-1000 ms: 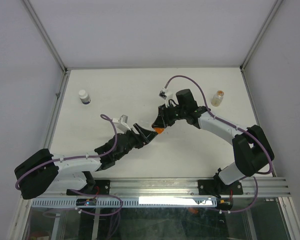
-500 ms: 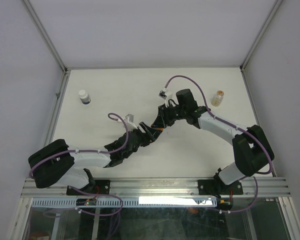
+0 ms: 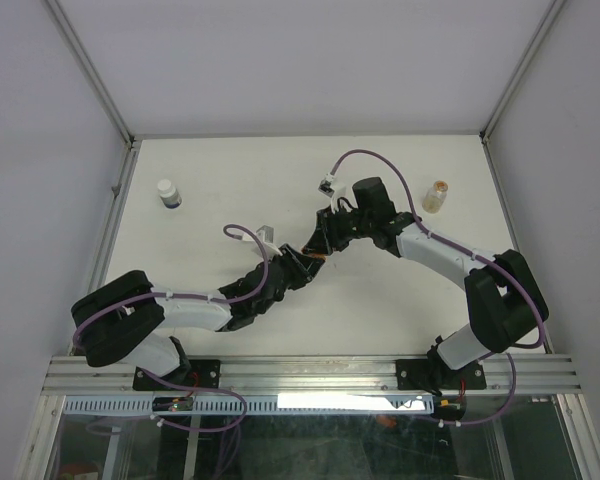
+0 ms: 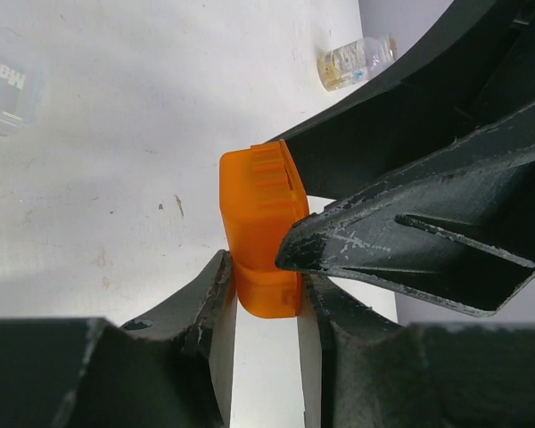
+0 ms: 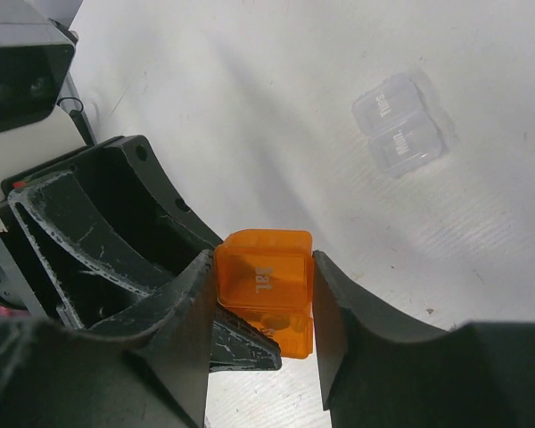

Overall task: Sort the pills into containers
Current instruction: Open the pill container at the center of the board, then place the pill container at the center of the board, then unscrew the lid of the pill bottle.

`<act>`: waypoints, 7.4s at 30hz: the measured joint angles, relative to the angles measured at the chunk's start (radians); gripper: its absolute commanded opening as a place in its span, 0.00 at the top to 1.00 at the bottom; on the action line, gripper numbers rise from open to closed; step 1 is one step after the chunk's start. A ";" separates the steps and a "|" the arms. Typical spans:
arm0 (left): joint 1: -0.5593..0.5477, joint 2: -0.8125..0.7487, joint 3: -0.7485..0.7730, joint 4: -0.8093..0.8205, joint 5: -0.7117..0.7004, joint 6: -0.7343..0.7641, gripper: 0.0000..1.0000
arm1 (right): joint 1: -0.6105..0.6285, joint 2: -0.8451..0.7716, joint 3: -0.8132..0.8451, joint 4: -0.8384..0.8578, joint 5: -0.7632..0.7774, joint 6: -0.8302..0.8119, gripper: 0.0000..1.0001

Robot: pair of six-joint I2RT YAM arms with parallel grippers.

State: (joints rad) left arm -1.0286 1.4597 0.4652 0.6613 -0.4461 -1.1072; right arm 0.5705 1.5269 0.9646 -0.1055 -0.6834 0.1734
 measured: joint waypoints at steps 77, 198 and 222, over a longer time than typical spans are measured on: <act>0.049 -0.183 -0.165 0.312 0.322 0.123 1.00 | -0.243 -0.056 -0.053 0.173 -0.600 0.159 0.89; 0.134 -0.829 -0.185 -0.408 0.021 0.782 0.01 | 0.167 -0.124 -0.219 -0.536 -0.007 -1.366 0.96; 0.179 -0.785 -0.208 -0.401 0.010 0.779 0.01 | 0.181 -0.060 -0.214 -0.357 0.247 -1.146 0.87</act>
State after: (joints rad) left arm -0.8501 0.6750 0.2573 0.2607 -0.4358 -0.3279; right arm 0.7513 1.4670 0.7502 -0.4629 -0.4366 -0.9730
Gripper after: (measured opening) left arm 0.990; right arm 0.079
